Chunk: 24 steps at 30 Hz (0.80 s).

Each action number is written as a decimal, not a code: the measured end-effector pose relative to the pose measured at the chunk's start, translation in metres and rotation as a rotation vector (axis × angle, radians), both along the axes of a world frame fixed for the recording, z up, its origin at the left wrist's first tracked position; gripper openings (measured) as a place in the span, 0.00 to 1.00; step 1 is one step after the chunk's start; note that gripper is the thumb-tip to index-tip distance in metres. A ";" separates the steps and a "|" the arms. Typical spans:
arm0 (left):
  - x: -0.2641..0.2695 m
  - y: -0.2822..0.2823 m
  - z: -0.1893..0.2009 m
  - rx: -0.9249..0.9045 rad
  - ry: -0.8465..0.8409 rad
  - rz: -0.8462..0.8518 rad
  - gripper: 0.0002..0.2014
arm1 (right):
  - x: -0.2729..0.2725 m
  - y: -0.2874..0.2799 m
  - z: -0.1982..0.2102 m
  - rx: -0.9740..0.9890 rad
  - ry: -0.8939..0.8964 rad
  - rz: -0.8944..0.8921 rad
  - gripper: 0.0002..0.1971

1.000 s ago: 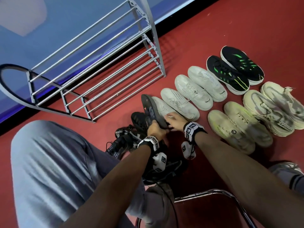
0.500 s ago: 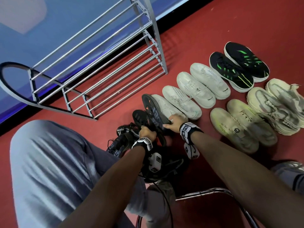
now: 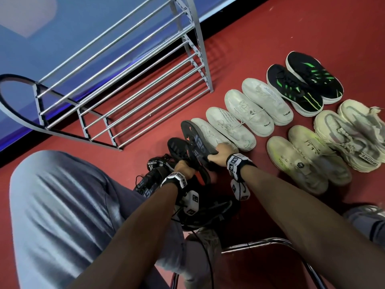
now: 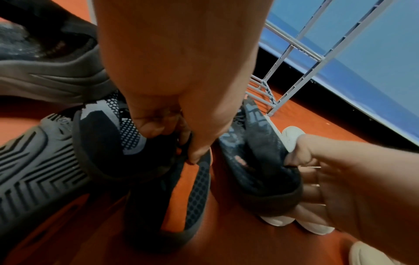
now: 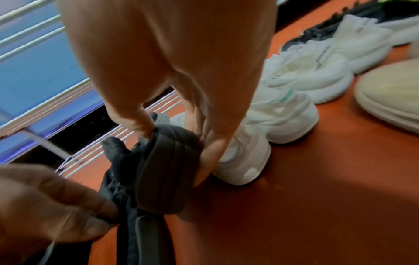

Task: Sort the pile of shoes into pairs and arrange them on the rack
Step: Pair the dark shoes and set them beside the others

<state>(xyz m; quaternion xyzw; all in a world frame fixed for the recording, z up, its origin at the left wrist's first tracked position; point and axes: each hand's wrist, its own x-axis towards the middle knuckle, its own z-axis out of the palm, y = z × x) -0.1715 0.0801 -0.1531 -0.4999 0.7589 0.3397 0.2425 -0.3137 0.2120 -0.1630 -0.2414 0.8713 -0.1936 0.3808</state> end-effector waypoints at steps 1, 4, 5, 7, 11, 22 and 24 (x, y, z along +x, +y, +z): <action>0.000 -0.001 0.000 0.010 0.004 0.011 0.09 | -0.003 0.002 0.000 -0.020 -0.033 -0.021 0.25; 0.000 -0.004 -0.004 0.009 0.011 0.015 0.08 | -0.008 0.015 -0.001 -0.182 -0.196 -0.228 0.17; 0.000 -0.004 -0.004 0.002 0.008 0.021 0.09 | -0.010 0.020 -0.005 -0.234 -0.226 -0.302 0.13; 0.000 -0.003 -0.005 -0.065 -0.009 -0.022 0.14 | -0.015 0.027 -0.008 -0.294 -0.246 -0.434 0.03; 0.007 0.000 -0.006 -0.315 -0.199 -0.367 0.25 | -0.021 0.036 -0.011 -0.341 -0.251 -0.485 0.20; 0.042 -0.028 -0.021 -0.365 -0.313 -0.391 0.26 | -0.021 0.040 -0.007 -0.271 -0.342 -0.450 0.11; 0.045 -0.034 -0.028 -0.250 -0.244 -0.301 0.30 | -0.023 0.038 -0.008 -0.237 -0.363 -0.432 0.14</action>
